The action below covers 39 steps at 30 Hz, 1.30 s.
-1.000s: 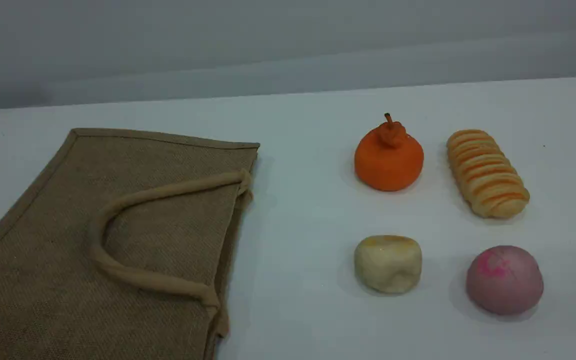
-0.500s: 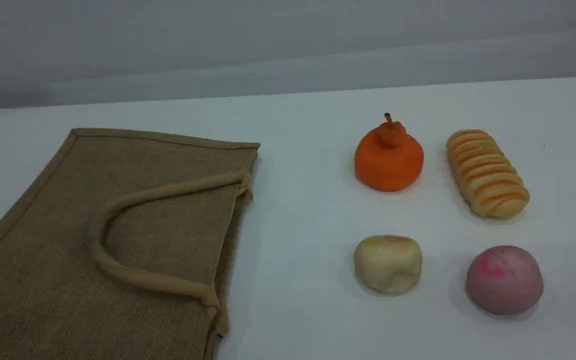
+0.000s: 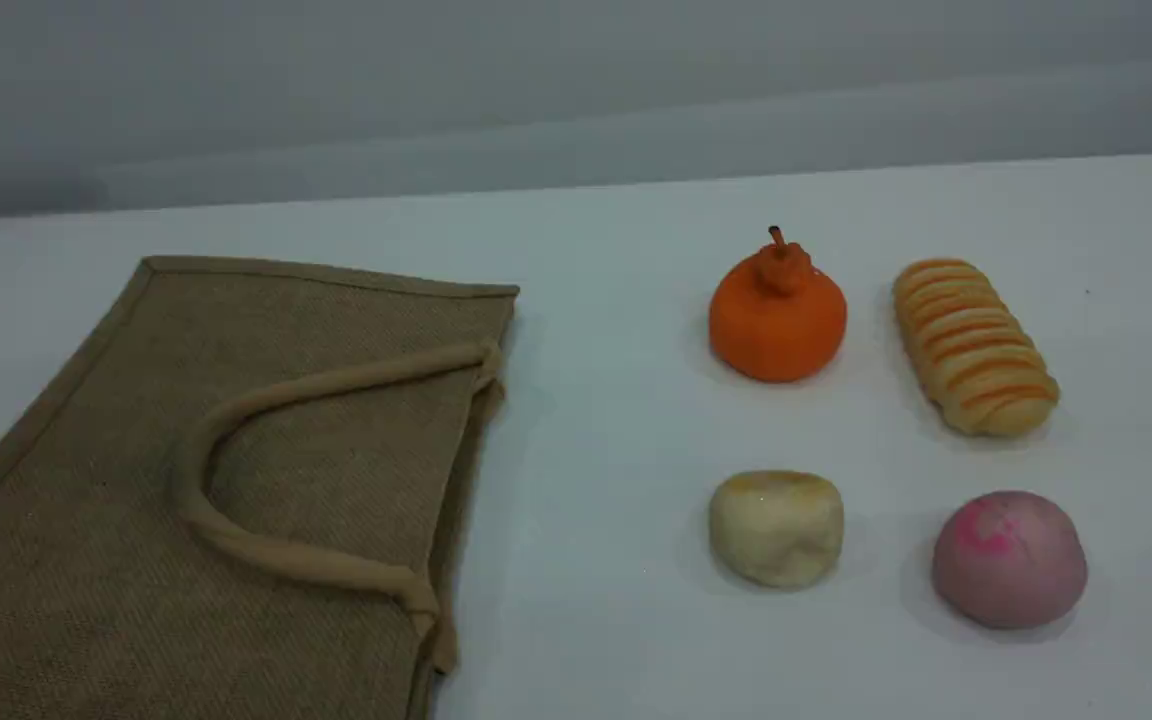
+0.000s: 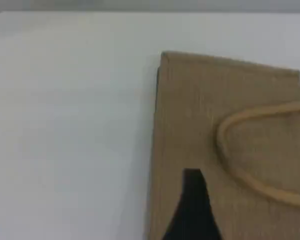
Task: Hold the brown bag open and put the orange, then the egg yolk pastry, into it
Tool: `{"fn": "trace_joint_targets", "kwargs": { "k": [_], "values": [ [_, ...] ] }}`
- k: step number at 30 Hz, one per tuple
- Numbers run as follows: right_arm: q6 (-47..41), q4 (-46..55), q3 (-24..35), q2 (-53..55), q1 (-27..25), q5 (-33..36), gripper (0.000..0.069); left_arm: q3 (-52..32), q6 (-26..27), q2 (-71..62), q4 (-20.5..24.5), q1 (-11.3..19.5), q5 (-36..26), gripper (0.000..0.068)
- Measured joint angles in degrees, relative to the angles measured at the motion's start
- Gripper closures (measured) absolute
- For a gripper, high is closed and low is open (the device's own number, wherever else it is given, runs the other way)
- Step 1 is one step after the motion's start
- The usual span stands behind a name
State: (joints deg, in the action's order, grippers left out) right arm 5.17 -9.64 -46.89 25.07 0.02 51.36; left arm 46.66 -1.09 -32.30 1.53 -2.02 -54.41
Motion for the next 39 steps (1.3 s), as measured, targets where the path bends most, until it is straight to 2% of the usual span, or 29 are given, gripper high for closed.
{"fn": "trace_joint_targets", "kwargs": {
  "k": [3,8,18,25,29,35,39],
  "values": [
    [0.0,-0.3,-3.3,4.9,0.0,-2.7,0.012,3.5,0.0,-5.8,0.4,0.0,2.7,0.0179],
    [0.0,-0.3,-7.2,12.7,0.0,-5.2,0.012,8.5,0.1,-15.8,0.3,0.0,3.2,0.0179],
    [1.0,-0.3,-11.8,28.0,0.0,-7.8,0.012,14.6,-1.0,-35.2,-0.2,0.0,7.6,0.0179],
    [1.1,-0.3,-12.4,35.4,0.0,-10.6,0.012,18.1,-1.0,-47.0,-0.8,0.0,9.1,0.0179],
    [1.4,-0.3,-12.4,37.6,0.0,-11.5,0.012,18.7,-1.2,-52.5,-3.4,0.0,9.6,0.0179],
    [1.4,-0.3,-12.4,38.5,0.0,-12.8,0.012,18.7,-1.1,-58.7,-3.7,-0.1,10.5,0.0179],
    [1.4,-0.3,-12.4,38.5,0.0,-13.1,0.012,18.7,-1.1,-62.7,-4.7,-2.0,11.9,0.0179]
  ]
}}
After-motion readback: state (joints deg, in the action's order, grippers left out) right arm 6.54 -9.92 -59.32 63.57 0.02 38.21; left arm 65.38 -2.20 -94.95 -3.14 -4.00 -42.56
